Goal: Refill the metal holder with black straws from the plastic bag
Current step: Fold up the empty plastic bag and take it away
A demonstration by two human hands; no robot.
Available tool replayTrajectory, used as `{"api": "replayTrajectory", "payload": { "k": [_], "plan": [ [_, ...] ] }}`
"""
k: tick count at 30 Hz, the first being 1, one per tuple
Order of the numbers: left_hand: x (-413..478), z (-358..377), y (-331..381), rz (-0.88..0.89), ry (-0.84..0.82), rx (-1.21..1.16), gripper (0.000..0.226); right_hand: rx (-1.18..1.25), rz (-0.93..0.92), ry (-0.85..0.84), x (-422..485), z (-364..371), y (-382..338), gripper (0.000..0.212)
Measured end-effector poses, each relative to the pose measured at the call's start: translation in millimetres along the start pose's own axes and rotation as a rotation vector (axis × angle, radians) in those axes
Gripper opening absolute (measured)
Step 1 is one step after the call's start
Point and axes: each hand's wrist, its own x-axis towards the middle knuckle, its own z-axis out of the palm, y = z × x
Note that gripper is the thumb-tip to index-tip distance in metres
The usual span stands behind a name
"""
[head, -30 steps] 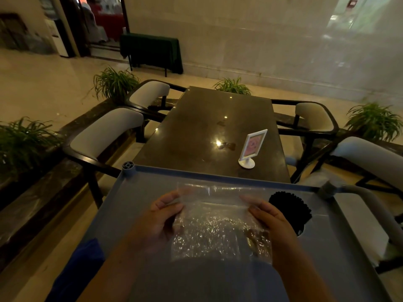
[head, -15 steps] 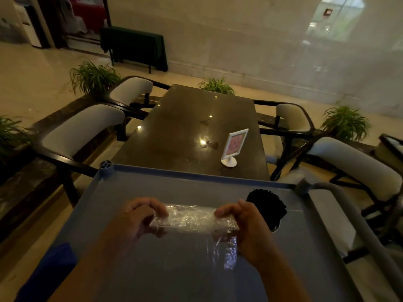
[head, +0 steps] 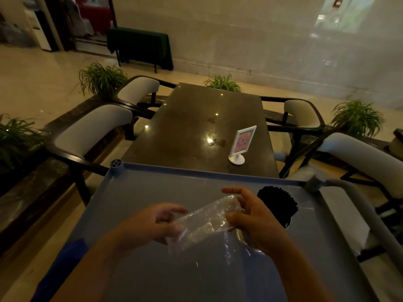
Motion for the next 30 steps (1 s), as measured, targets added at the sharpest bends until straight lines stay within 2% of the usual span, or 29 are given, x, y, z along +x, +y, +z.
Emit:
{"api": "replayTrajectory", "payload": {
  "k": [5, 7, 9, 12, 13, 15, 17, 20, 25, 30],
  "plan": [
    [1, 17, 19, 0.016, -0.12, -0.025, 0.039, -0.059, 0.036, -0.183, 9, 4, -15, 0.059],
    [6, 25, 21, 0.044, -0.123, -0.04, 0.033, -0.073, 0.016, -0.13, 14, 6, -16, 0.055],
    [10, 30, 18, 0.072, -0.054, -0.059, 0.025, -0.029, -0.017, -0.008, 18, 8, -15, 0.045],
    [14, 29, 10, 0.118, 0.084, -0.203, 0.026, 0.358, 0.068, 0.132, 20, 7, -4, 0.048],
    [15, 28, 8, 0.137, 0.112, -0.288, 0.027, 0.493, 0.119, 0.115, 18, 8, 1, 0.056],
    [16, 27, 6, 0.174, 0.135, -0.43, 0.03, 0.595, 0.176, 0.036, 11, 13, 11, 0.073],
    [18, 27, 6, 0.192, 0.154, -0.471, 0.034, 0.545, 0.172, -0.056, 6, 17, 18, 0.077],
    [21, 31, 5, 0.197, 0.195, -0.398, 0.043, 0.363, 0.131, -0.146, 5, 24, 16, 0.065],
    [22, 37, 8, 0.211, 0.22, -0.258, 0.041, 0.193, 0.104, -0.039, 11, 29, 11, 0.035],
    [23, 41, 7, 0.214, 0.188, -0.197, 0.044, 0.106, 0.072, -0.006, 13, 31, 16, 0.026]
  ]
}}
